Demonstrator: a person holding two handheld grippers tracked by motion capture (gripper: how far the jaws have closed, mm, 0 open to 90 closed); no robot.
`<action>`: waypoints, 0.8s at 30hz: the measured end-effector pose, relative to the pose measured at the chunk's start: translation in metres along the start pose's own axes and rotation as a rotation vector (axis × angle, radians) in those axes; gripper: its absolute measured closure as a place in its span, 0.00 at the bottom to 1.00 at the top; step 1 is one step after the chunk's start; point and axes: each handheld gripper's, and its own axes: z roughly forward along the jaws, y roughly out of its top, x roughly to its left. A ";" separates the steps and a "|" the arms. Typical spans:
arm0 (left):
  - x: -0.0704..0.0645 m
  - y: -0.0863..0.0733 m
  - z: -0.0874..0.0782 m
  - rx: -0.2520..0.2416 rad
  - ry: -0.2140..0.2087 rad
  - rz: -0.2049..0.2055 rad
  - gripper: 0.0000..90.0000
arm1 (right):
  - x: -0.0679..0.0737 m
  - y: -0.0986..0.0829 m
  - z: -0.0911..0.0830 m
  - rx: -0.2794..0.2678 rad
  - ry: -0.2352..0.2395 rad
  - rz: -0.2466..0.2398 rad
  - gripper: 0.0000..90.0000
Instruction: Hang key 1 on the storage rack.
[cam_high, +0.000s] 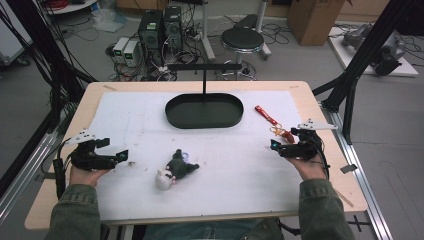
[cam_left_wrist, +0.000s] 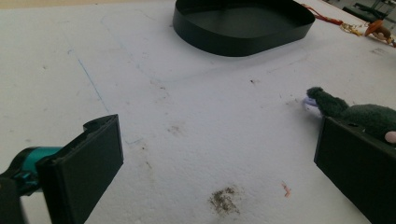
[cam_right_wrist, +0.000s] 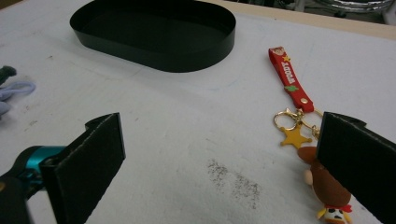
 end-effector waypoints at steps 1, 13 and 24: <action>0.000 0.000 0.000 -0.003 0.001 -0.004 0.02 | -0.005 0.005 0.004 0.015 -0.002 -0.009 0.00; 0.001 0.000 0.001 0.001 0.004 -0.004 0.02 | -0.019 0.026 0.021 0.081 0.012 -0.071 0.00; 0.001 0.000 0.002 -0.004 -0.005 -0.016 0.02 | -0.022 0.050 0.049 0.184 0.029 -0.142 0.00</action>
